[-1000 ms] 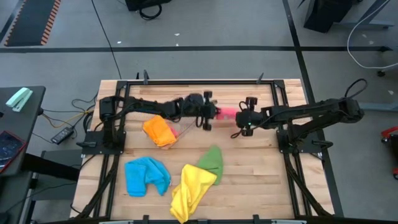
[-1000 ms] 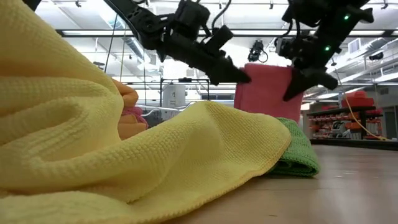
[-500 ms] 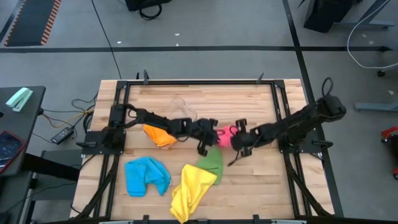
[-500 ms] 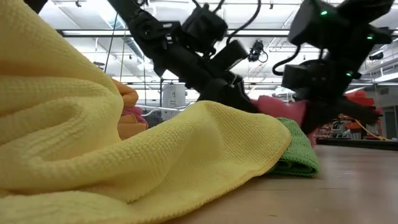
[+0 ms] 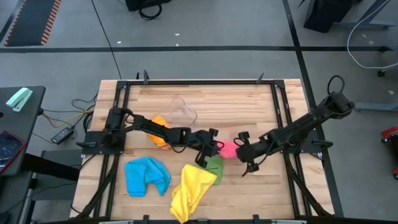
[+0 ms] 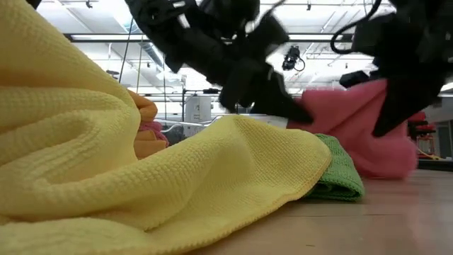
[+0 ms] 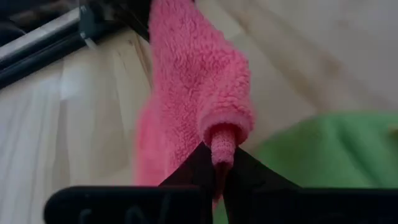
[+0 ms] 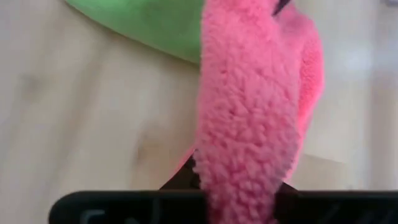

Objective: Fold microfiber towels
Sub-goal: Fold the pink microfiber towel

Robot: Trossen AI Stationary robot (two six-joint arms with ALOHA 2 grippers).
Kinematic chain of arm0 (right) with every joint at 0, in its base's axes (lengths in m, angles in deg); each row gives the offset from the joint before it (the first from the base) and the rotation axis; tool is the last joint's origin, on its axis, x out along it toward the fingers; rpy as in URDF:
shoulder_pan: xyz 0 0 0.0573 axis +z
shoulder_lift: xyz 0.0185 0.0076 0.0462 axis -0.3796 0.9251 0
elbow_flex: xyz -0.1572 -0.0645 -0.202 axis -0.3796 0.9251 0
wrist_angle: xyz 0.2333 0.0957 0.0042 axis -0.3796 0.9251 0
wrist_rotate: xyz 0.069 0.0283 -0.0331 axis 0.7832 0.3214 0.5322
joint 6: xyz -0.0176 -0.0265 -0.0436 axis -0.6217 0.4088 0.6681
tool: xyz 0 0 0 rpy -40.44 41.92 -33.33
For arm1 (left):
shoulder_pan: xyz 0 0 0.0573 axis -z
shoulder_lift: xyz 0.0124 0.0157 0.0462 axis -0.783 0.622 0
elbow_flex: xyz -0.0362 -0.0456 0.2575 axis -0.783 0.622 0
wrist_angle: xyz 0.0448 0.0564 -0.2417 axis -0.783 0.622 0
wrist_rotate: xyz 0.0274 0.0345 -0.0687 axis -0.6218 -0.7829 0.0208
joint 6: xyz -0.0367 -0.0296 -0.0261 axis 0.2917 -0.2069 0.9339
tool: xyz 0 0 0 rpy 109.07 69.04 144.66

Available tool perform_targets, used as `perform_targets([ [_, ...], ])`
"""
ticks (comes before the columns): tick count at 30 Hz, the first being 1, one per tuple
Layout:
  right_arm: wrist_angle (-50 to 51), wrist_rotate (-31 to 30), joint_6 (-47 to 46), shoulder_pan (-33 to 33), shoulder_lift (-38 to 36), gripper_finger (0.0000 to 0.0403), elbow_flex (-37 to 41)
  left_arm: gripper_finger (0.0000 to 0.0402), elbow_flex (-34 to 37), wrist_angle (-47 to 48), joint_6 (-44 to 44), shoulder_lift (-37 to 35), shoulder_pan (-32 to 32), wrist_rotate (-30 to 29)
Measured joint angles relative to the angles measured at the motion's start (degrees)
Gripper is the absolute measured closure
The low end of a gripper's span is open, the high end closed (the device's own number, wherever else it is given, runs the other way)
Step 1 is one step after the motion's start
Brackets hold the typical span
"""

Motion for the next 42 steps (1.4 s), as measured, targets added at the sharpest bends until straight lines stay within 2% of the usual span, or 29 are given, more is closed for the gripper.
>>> perform_targets([
  [5,0.0,5.9,-2.5,0.0,-1.5,0.0386,-0.7,0.0351,-0.1,-2.0,0.5,-1.9,2.1,-0.3],
  [9,-0.9,8.2,1.7,0.3,-1.0,0.0386,-2.0,0.0353,-0.1,-2.2,-0.4,-1.8,2.9,-0.1],
  [15,-1.0,0.7,13.1,2.9,-0.2,0.0386,-3.0,0.0384,-0.1,-4.9,-1.2,-1.8,2.8,0.4],
  [18,-1.3,0.1,14.4,2.8,1.0,0.0386,-3.2,0.0384,-0.1,-6.2,-1.5,-1.8,2.0,0.6],
  [23,-1.3,-0.5,14.5,3.4,3.0,0.0386,-3.4,0.0357,-0.1,-8.8,-0.8,-2.7,0.4,0.6],
  [27,-1.4,-2.8,14.5,3.8,2.8,0.0386,-4.1,0.0352,-0.1,-9.5,1.6,-2.9,-0.4,0.6],
  [31,0.8,-2.7,10.2,3.8,1.7,0.0386,-5.0,0.0345,-0.1,-7.8,6.7,-2.9,-1.1,0.6],
  [37,5.1,-2.8,4.4,2.9,1.5,0.0386,-5.3,0.0290,-0.1,-2.8,3.3,-2.9,-0.3,1.7],
  [42,6.0,-2.8,4.4,1.2,1.5,0.0386,-5.4,0.0259,-0.1,-1.2,2.8,-2.9,0.8,1.9],
])
